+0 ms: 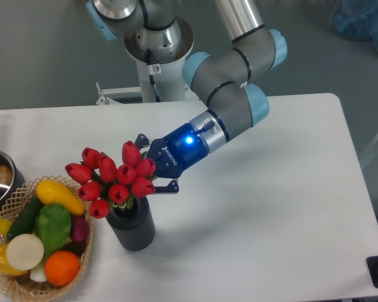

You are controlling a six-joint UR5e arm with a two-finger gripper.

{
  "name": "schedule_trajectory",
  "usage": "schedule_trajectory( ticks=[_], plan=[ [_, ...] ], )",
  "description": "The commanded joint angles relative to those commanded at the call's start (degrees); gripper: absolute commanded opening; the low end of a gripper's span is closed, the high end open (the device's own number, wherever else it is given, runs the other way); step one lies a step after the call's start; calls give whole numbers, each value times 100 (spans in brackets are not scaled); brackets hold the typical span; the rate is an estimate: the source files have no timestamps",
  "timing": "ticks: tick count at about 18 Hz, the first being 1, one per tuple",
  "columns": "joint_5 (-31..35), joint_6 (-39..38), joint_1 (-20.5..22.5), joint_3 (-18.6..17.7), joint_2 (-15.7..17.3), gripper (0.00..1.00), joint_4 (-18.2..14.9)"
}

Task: Insert the flowers into the vase
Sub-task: 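Lower the tulip stems down into the vase opening, then open the gripper to release the tulips in the vase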

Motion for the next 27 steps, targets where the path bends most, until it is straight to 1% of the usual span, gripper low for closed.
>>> schedule_trajectory(
  ticks=[5,10,11,12,13,20,23,24,25,26,27],
  plan=[
    [71,150,-36,-70,-79,16,0],
    [115,159,-44,-132,-71,24,0],
    [115,159,-44,-132,-71,29,0],
    [124,150,-44,-132,-71,37,-9],
    [124,150,-44,-132,-79,43,-9],
    [239,150,-27,-202,-62,61,-9],
    [239,132,8,-202,-53,79,-9],
    [239,124,26,-202,-53,87,-9],
    [239,115,35,-202,-53,97,-9],
    [247,106,52,-202,-53,100,-17],
    [247,115,78,-211,-44,100,-18]
  ],
)
